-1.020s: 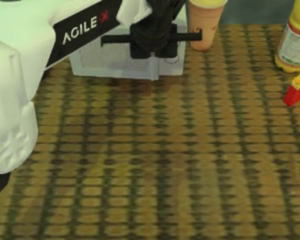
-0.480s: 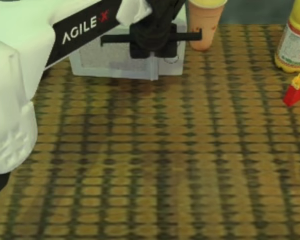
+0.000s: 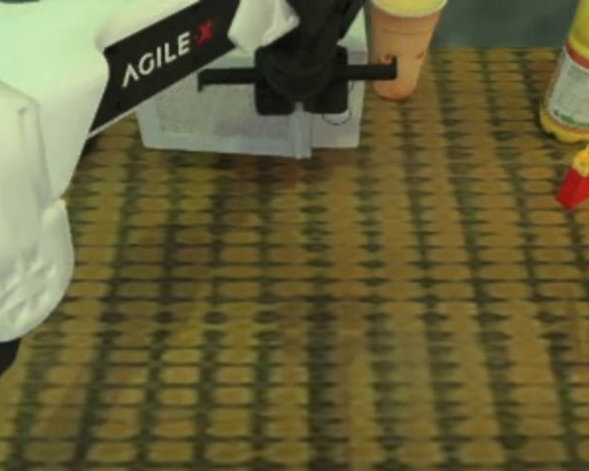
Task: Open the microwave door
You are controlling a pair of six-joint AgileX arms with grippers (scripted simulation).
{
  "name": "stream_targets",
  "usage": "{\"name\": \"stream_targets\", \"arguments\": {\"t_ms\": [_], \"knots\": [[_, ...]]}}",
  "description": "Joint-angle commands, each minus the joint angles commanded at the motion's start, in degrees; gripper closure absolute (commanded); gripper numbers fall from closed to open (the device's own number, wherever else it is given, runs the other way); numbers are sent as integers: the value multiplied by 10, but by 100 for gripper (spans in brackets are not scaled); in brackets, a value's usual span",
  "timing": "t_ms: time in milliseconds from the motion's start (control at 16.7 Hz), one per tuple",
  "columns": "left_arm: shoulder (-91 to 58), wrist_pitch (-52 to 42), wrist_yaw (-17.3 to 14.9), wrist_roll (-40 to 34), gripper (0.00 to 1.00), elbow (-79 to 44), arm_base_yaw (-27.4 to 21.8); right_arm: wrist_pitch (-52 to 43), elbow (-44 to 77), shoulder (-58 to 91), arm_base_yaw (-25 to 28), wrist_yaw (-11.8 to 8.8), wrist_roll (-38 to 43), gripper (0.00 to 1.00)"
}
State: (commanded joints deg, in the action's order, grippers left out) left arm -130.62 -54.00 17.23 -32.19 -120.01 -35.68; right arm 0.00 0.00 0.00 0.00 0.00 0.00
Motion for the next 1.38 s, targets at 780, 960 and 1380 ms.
{"name": "stream_targets", "arguments": {"t_ms": [780, 960, 1380], "knots": [[54, 50, -22, 48, 100, 91, 3, 0, 0, 0, 0, 0, 0, 0], [54, 50, -22, 48, 100, 91, 3, 0, 0, 0, 0, 0, 0, 0], [54, 50, -22, 48, 100, 91, 3, 0, 0, 0, 0, 0, 0, 0]]}}
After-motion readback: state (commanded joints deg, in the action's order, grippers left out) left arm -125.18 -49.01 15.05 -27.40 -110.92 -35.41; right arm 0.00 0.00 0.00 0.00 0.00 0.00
